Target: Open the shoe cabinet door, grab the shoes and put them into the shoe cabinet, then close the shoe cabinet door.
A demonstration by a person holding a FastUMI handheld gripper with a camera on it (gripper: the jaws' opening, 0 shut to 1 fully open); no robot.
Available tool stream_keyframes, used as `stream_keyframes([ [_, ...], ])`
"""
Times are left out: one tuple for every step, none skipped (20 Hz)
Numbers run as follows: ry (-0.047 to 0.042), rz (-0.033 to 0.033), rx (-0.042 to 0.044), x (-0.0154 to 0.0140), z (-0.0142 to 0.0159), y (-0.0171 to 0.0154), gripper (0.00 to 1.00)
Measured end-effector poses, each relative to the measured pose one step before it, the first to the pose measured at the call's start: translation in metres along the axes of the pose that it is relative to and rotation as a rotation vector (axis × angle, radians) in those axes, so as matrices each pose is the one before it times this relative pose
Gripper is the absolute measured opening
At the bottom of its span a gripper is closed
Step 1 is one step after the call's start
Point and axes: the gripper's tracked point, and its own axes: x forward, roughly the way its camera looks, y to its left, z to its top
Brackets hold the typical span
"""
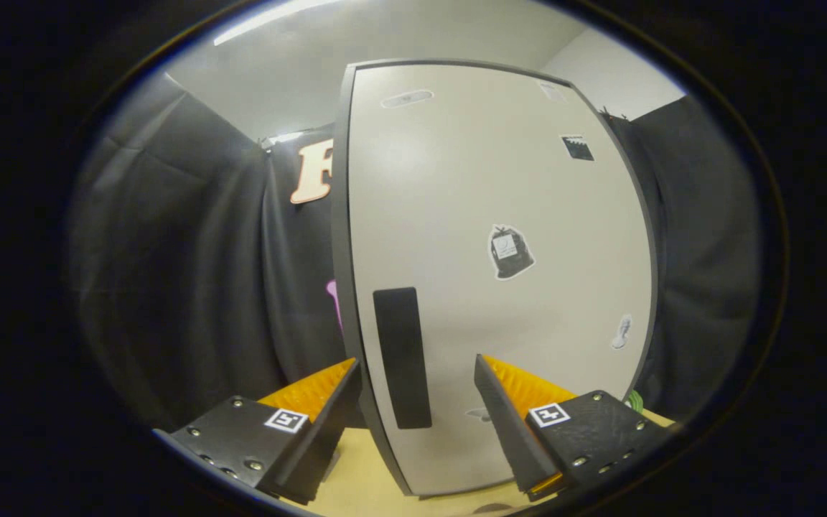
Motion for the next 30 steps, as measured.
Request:
stream_keyframes([
  [0.00910, 0.00199, -0.00064, 0.00535, -0.00317, 0.00073, 0.94],
  [0.00879, 0.00485, -0.00030, 0.00583, -0.00420, 0.00174, 0.92],
  [0.00750, -0.00644, -0.00245, 0.00368, -0.00213, -0.00049, 0.90],
  [0.00393, 0.00061, -0.00376, 0.00221, -0.00194, 0.00099, 0.88],
  [-0.00014, 0.00168, -0.00323, 0.00204, -0.00003, 0.00103, 0.86],
  [-0.00459, 0.00426, -0.00244, 0.00086, 0.00058, 0.00119, 0.84],
  [-0.00848, 0.00490, -0.00116, 0.00093, 0.00214, 0.00152, 0.82],
  [-0.00812, -0.01118, -0.00352, -0.00022, 0.00248, -0.00167, 0.82],
  [-0.01274, 0.00446, 0.00054, -0.00178, 0.00311, 0.00040, 0.67],
  [-0.01151, 0.00023, -0.00258, 0.00064, 0.00186, 0.00078, 0.52],
  [-0.00132, 0.00383, -0.00024, -0.00126, -0.00148, 0.00191, 0.51],
  [-0.00013, -0.00033, -0.00740, 0.00177, 0.00197, 0.00037, 0.48],
  [0.00850, 0.00700, -0.00820, 0.00771, -0.00463, 0.00224, 0.40],
  [-0.00444, -0.00463, -0.01203, -0.00763, 0.00340, 0.00019, 0.33],
  [0.00595, -0.00222, -0.00782, 0.00038, -0.00025, -0.00042, 0.33],
  [0.00341, -0.00281, -0.00211, 0.00099, 0.00007, -0.00020, 0.33],
  [0.00300, -0.00182, 0.00118, -0.00107, -0.00056, 0.00018, 0.30],
  [0.00167, -0.00363, -0.00032, -0.00044, 0.00035, -0.00035, 0.27],
  [0.00092, -0.00793, -0.00226, -0.00104, 0.00001, -0.00091, 0.27],
  [-0.00298, -0.01252, -0.00132, -0.00161, 0.00050, -0.00083, 0.27],
  [-0.00020, -0.01373, -0.00226, -0.00151, -0.00002, -0.00103, 0.27],
  [-0.00375, -0.01372, -0.00020, -0.00264, 0.00092, -0.00065, 0.27],
  [0.00038, -0.00943, 0.00305, -0.00313, 0.00044, -0.00060, 0.27],
  [0.00048, -0.00626, 0.00620, -0.00399, 0.00053, -0.00040, 0.27],
  [0.00077, -0.00312, 0.00290, -0.00441, 0.00100, -0.00072, 0.27],
  [0.00092, -0.00277, 0.00081, -0.00550, -0.00003, -0.00198, 0.27],
  [0.00096, -0.00211, 0.00012, -0.00475, -0.00004, -0.00235, 0.27],
  [0.00054, -0.00240, 0.00081, -0.00426, -0.00014, -0.00292, 0.27],
  [-0.00107, -0.00299, 0.00036, -0.00518, 0.00103, -0.00194, 0.27],
  [-0.00051, -0.00402, -0.00130, -0.00520, 0.00011, -0.00183, 0.27],
])
